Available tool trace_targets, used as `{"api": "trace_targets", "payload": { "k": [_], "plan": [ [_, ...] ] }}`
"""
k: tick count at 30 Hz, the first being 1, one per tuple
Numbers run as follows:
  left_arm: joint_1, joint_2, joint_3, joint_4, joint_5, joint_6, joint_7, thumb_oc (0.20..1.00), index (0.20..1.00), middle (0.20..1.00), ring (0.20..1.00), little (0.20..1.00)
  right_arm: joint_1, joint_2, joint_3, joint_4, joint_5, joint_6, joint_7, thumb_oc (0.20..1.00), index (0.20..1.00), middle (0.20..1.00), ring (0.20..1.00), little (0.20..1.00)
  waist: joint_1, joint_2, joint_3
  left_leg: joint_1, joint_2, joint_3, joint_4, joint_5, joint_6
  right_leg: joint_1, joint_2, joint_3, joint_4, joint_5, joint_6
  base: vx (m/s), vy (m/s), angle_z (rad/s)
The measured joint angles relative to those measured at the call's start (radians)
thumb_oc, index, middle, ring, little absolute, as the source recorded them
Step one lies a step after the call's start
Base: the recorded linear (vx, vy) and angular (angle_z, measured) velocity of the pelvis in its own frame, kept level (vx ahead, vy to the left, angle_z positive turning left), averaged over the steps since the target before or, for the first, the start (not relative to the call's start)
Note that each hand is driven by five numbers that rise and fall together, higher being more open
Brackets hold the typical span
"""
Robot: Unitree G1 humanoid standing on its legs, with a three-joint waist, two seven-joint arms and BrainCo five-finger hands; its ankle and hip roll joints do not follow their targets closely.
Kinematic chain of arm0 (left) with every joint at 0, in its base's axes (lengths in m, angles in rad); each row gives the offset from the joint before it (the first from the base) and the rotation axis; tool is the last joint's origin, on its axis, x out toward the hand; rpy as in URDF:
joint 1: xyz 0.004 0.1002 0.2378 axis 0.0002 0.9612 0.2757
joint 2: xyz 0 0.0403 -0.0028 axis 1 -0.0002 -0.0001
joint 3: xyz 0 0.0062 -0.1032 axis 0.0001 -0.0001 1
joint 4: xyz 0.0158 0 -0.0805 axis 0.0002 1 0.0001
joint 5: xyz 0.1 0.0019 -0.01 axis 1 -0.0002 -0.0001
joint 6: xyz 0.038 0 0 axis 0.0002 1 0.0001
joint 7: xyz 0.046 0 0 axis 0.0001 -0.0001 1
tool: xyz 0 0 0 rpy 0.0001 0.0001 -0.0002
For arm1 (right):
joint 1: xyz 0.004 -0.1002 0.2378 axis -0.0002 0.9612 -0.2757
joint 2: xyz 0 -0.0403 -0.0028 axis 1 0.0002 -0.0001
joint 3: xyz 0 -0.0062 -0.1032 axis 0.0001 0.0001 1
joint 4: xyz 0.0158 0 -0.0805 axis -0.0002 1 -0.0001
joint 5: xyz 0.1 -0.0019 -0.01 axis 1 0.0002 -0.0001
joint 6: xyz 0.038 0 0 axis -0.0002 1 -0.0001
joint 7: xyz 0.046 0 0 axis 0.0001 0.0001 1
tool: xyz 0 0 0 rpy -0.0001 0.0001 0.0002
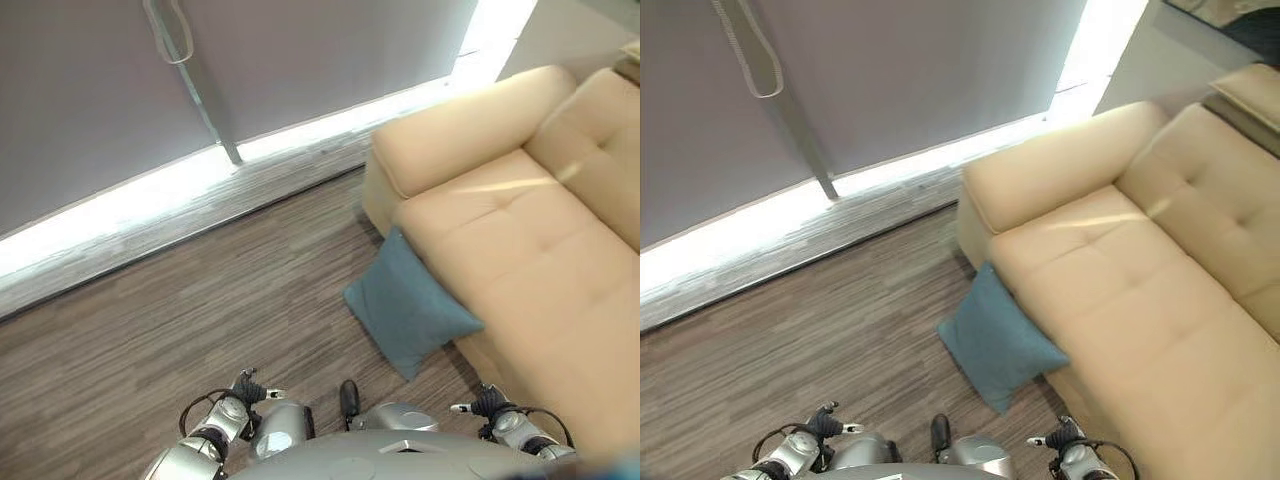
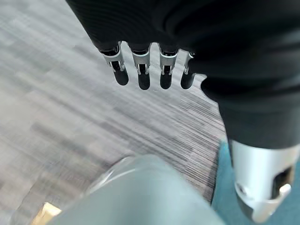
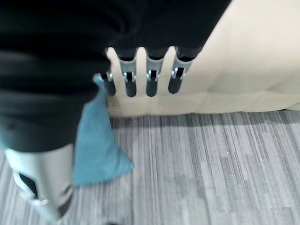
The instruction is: Pick up all the scattered cushions and arrange them neatly on the sofa.
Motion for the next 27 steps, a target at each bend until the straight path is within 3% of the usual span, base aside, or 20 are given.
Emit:
{"api": "trace_targets", "payload": {
  "k": [1,3,4,5,7,9,12,13,14,15,16,17,18,20,21,22,23,24,25,27],
  "plan": [
    [-0.003,-0.005,0.0,0.0,-0.001,0.0,0.0,1.0,1.0,1.0,1.0,1.0,0.002,-0.01,0.007,0.014,0.001,0.001,-0.002,1.0,1.0,1.0,1.0,1.0,-0.003,0.004,0.0,-0.005,-0.009,-0.069,-0.106,0.058,-0.002,0.021,0.004,0.026,0.0,-0.012,0.019,0.22,0.115,-1.16],
    [-0.005,-0.01,-0.001,0.001,-0.01,0.0,-0.002,1.0,1.0,1.0,1.0,1.0,-0.002,-0.022,0.006,0.045,0.006,0.003,-0.002,1.0,1.0,1.0,1.0,1.0,0.002,0.01,-0.004,0.014,-0.035,-0.217,-0.167,0.126,0.009,0.057,0.01,0.108,0.001,-0.037,0.05,0.2,0.194,-1.39],
    [0.006,-0.032,-0.011,0.003,-0.009,-0.001,-0.009,1.0,1.0,1.0,1.0,1.0,0.017,-0.047,0.008,0.046,0.005,0.003,-0.003,1.0,1.0,1.0,1.0,1.0,-0.005,0.054,-0.012,0.042,-0.023,-0.191,-0.132,0.21,0.042,0.099,0.041,0.152,0.006,-0.074,0.062,0.14,0.213,-1.39],
    [-0.003,-0.026,-0.019,0.003,-0.009,0.0,-0.017,1.0,1.0,1.0,1.0,1.0,0.047,-0.025,0.012,0.048,0.005,0.007,-0.001,1.0,1.0,1.0,1.0,1.0,-0.015,0.037,-0.024,0.092,-0.032,-0.15,-0.171,0.199,0.062,0.083,0.017,0.161,0.058,-0.09,0.06,0.11,0.223,-1.23],
    [0.013,-0.023,-0.021,0.001,-0.009,-0.003,-0.02,1.0,1.0,1.0,1.0,1.0,0.074,-0.005,0.005,0.023,0.005,0.008,0.008,1.0,1.0,1.0,1.0,1.0,-0.019,0.048,-0.032,0.152,-0.033,-0.109,-0.245,0.228,0.093,0.001,0.012,0.123,0.231,-0.193,0.143,0.03,0.161,-0.78],
    [-0.011,-0.017,-0.025,0.002,-0.009,-0.001,-0.02,1.0,1.0,1.0,1.0,1.0,0.082,0.01,0.016,0.025,0.005,0.012,0.012,1.0,1.0,1.0,1.0,1.0,-0.023,0.04,-0.037,0.154,-0.064,-0.066,-0.263,0.231,0.125,-0.034,-0.022,0.11,0.236,-0.2,0.14,0.04,0.165,-0.52],
    [0.013,-0.017,-0.019,0.026,-0.009,0.005,-0.021,1.0,1.0,1.0,1.0,1.0,0.044,0.04,0.007,0.015,0.005,0.008,0.02,1.0,1.0,1.0,1.0,1.0,-0.006,0.065,-0.031,0.19,-0.072,0.024,-0.279,0.208,0.137,-0.087,-0.037,0.116,0.321,-0.239,0.187,0.01,0.081,-1.01],
    [0.008,-0.017,-0.017,0.018,-0.01,0.01,-0.02,1.0,1.0,1.0,1.0,1.0,0.055,0.054,0.008,0.004,0.005,0.009,0.02,1.0,1.0,1.0,1.0,1.0,-0.015,0.058,-0.032,0.192,-0.07,0.082,-0.271,0.213,0.141,-0.119,-0.051,0.074,0.339,-0.214,0.189,-0.04,0.072,-1.35],
    [0.044,-0.01,-0.007,0.011,-0.009,0.011,-0.02,1.0,1.0,1.0,1.0,1.0,0.04,0.071,0.014,-0.018,0.005,0.0,0.025,1.0,1.0,1.0,1.0,1.0,0.011,0.064,-0.032,0.198,-0.048,0.138,-0.283,0.191,0.132,-0.145,-0.049,0.013,0.35,-0.215,0.192,-0.05,0.008,-1.59],
    [0.046,-0.013,-0.004,0.011,-0.01,0.012,-0.022,1.0,1.0,1.0,1.0,1.0,0.034,0.078,0.012,-0.017,0.006,0.0,0.027,1.0,1.0,1.0,1.0,1.0,0.023,0.067,-0.029,0.2,-0.045,0.181,-0.281,0.185,0.134,-0.164,-0.069,-0.025,0.355,-0.214,0.192,-0.05,-0.014,-1.54],
    [0.042,-0.021,0.0,0.014,-0.01,0.013,-0.022,1.0,1.0,1.0,1.0,1.0,0.041,0.077,0.009,-0.021,0.006,0.0,0.024,1.0,1.0,1.0,1.0,1.0,0.019,0.066,-0.021,0.201,-0.029,0.217,-0.281,0.182,0.147,-0.175,-0.122,-0.201,0.361,-0.224,0.17,-0.03,-0.047,-1.56],
    [0.048,-0.013,0.002,0.003,-0.01,0.009,-0.022,1.0,1.0,1.0,1.0,1.0,0.038,0.065,0.009,-0.008,0.008,0.005,0.013,1.0,1.0,1.0,1.0,1.0,0.058,0.076,-0.022,0.198,-0.002,0.277,-0.285,0.17,0.133,-0.206,-0.179,-0.376,0.366,-0.22,0.16,0.02,-0.096,-1.19],
    [0.062,-0.006,0.004,0.008,-0.01,0.015,-0.022,1.0,1.0,1.0,1.0,1.0,0.042,0.057,0.009,-0.009,0.008,0.003,0.012,1.0,1.0,1.0,1.0,1.0,0.053,0.069,-0.027,0.201,0.011,0.288,-0.285,0.169,0.128,-0.198,-0.186,-0.409,0.347,-0.204,0.175,0.04,-0.083,-1.27],
    [0.07,-0.001,0.005,0.007,-0.01,0.016,-0.022,1.0,1.0,1.0,1.0,1.0,0.066,0.05,0.009,-0.009,0.007,0.002,0.013,1.0,1.0,1.0,1.0,1.0,0.047,0.059,-0.038,0.202,0.035,0.28,-0.285,0.173,0.11,-0.18,-0.144,-0.389,0.3,-0.15,0.168,0.08,-0.131,-0.13],
    [0.068,-0.008,-0.003,0.003,-0.009,0.015,-0.027,1.0,1.0,1.0,1.0,1.0,0.1,0.032,0.006,-0.009,0.007,0.002,0.014,1.0,1.0,1.0,1.0,1.0,0.03,0.083,-0.054,0.174,0.058,0.255,-0.26,0.166,0.083,-0.178,-0.079,-0.296,0.285,-0.163,0.151,0.08,-0.168,0.45],
    [0.064,-0.014,-0.01,0.002,-0.009,0.013,-0.035,1.0,1.0,1.0,1.0,1.0,0.114,0.018,0.005,-0.003,0.007,0.003,0.013,1.0,1.0,1.0,1.0,1.0,0.03,0.078,-0.067,0.171,0.057,0.241,-0.242,0.167,0.071,-0.163,-0.066,-0.276,0.257,-0.155,0.11,0.07,-0.114,0.39],
    [0.06,-0.021,-0.017,0.0,-0.009,0.01,-0.037,1.0,1.0,1.0,1.0,1.0,0.116,0.003,0.003,0.006,0.008,0.009,0.013,1.0,1.0,1.0,1.0,1.0,0.029,0.091,-0.072,0.162,0.07,0.24,-0.209,0.171,0.059,-0.152,-0.053,-0.279,0.242,-0.148,0.09,0.08,-0.123,0.22],
    [0.054,-0.022,-0.017,0.003,-0.008,0.011,-0.037,1.0,1.0,1.0,1.0,1.0,0.112,-0.006,-0.001,0.003,0.008,0.008,0.013,1.0,1.0,1.0,1.0,1.0,0.028,0.09,-0.066,0.131,0.077,0.229,-0.126,0.163,0.041,-0.143,-0.049,-0.273,0.231,-0.158,0.06,0.05,-0.056,-0.07],
    [0.048,-0.022,-0.017,0.002,-0.008,0.012,-0.038,1.0,1.0,1.0,1.0,1.0,0.105,-0.006,0.0,0.011,0.008,0.007,0.013,1.0,1.0,1.0,1.0,1.0,0.033,0.064,-0.059,0.089,0.07,0.221,-0.021,0.162,0.028,-0.117,-0.058,-0.263,0.196,-0.141,0.041,0.03,-0.012,-0.13],
    [0.039,-0.022,-0.017,0.0,-0.008,0.011,-0.038,1.0,1.0,1.0,1.0,1.0,0.08,-0.018,0.01,0.023,0.008,0.007,0.011,1.0,1.0,1.0,1.0,1.0,0.032,0.063,-0.058,0.044,0.067,0.147,0.081,0.126,0.003,-0.067,-0.043,-0.258,0.141,-0.104,0.011,0.05,0.01,-0.3]
  ]
}}
